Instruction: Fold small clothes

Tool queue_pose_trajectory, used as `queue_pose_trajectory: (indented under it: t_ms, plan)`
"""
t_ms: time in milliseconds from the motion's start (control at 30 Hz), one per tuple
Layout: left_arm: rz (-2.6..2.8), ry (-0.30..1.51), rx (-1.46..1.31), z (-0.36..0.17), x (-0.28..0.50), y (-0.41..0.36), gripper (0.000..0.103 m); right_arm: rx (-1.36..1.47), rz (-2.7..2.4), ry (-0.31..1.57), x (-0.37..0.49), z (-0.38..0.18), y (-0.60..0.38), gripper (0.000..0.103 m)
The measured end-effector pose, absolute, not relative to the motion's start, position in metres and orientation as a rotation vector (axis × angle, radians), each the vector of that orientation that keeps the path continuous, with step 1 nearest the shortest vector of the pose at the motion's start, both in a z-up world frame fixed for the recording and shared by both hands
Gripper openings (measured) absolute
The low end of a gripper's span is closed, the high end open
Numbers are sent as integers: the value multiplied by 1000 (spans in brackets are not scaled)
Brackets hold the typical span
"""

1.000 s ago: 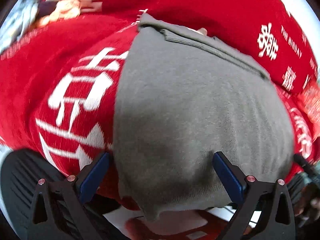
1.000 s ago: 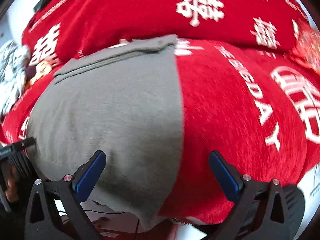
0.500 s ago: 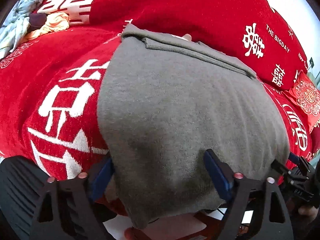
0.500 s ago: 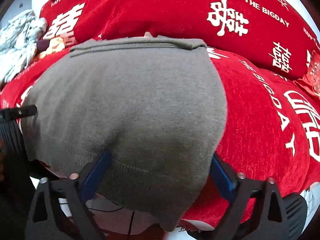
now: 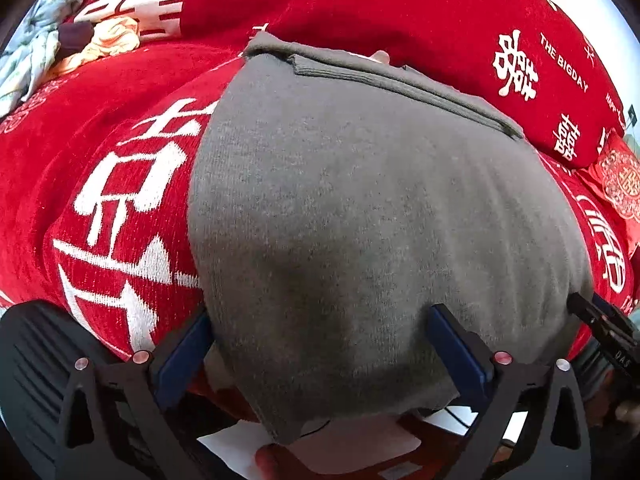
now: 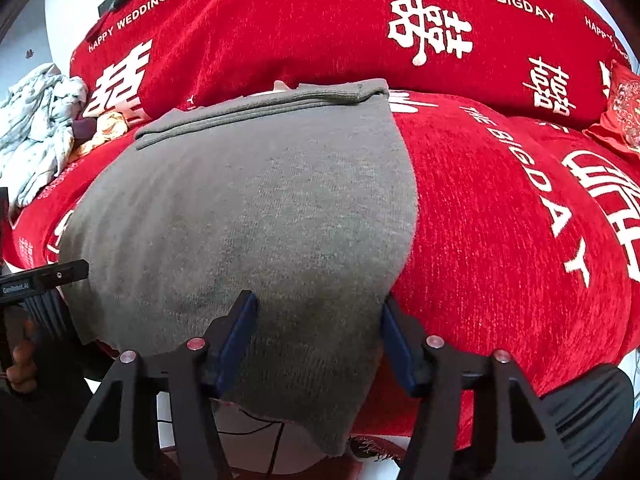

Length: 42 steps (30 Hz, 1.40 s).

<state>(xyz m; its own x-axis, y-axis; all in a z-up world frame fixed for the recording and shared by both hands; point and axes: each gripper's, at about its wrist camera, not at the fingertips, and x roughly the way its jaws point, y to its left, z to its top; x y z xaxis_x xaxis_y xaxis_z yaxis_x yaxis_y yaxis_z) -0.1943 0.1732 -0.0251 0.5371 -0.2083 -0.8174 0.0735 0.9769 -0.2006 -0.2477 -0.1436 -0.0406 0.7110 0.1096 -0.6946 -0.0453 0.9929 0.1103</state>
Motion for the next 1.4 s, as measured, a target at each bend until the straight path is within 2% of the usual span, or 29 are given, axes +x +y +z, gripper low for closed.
queue_pose_trajectory:
  t_ms: [33,133,167,200,233,267,300,333,367,400,467,500,667,767,933,1100,1333,1367,1400]
  plan:
    - [-166,988,-149,-24,-194,173,101,78,83,773,-248,-41,-141,64]
    - [-139,957,-130,-19,-198,172,80,44,77,768,-246,-41,-134,64]
    - [-140,946,-132,-16,-199,173,67,33,73,768,-246,-41,-132,67]
    - [-139,934,-139,-13,-200,175,59,32,81,768,-246,-41,-131,73]
    - [-137,933,-145,-12,-200,176,55,30,88,769,-246,-42,-130,76]
    - [-145,928,-153,-12,-200,177,46,15,96,772,-246,-43,-126,79]
    - [-149,922,-156,-10,-201,178,36,-9,88,774,-245,-43,-122,78]
    - [-160,922,-158,-9,-201,178,31,-22,83,775,-245,-44,-121,76]
    - [-175,922,-159,-8,-201,177,22,-20,88,773,-246,-43,-121,65]
    - [-186,922,-160,-7,-202,176,21,-7,93,764,-247,-41,-123,44]
    - [-190,925,-171,-7,-200,177,21,30,109,759,-249,-37,-131,28]
    - [-198,929,-192,-8,-200,180,21,49,125,767,-249,-36,-134,28]
    - [-216,930,-234,-9,-200,185,21,109,153,770,-248,-38,-143,30]
    - [-227,937,-258,-10,-200,189,22,136,172,761,-248,-41,-143,43]
    - [-237,953,-349,-13,-201,203,22,149,188,758,-249,-40,-143,44]
    - [-255,956,-396,-15,-202,209,22,174,221,753,-249,-40,-142,59]
    - [-269,965,-492,-20,-202,221,22,188,230,751,-249,-40,-140,60]
    - [-267,965,-498,-20,-203,222,25,191,230,751,-249,-40,-140,60]
    - [-269,963,-508,-20,-205,223,35,191,230,751,-249,-40,-139,60]
